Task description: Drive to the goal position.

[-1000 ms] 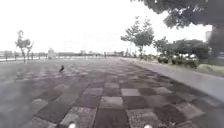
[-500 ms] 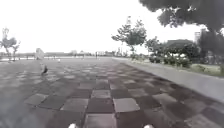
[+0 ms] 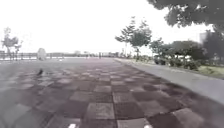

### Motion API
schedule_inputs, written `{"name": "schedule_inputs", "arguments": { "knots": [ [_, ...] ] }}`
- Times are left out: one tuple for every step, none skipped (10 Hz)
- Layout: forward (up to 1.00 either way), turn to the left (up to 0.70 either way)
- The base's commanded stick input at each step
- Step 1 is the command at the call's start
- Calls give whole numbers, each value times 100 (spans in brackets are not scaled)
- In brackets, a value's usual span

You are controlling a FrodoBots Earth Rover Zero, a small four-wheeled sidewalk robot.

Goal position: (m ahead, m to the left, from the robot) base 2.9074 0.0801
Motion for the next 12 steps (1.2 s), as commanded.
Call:
{"name": "schedule_inputs", "arguments": {
  "knots": [
    [100,0],
    [100,0],
    [100,0],
    [100,0],
    [100,0],
    [100,0],
    [100,0],
    [100,0],
    [100,0],
    [100,0],
    [100,0],
    [100,0]
  ]
}}
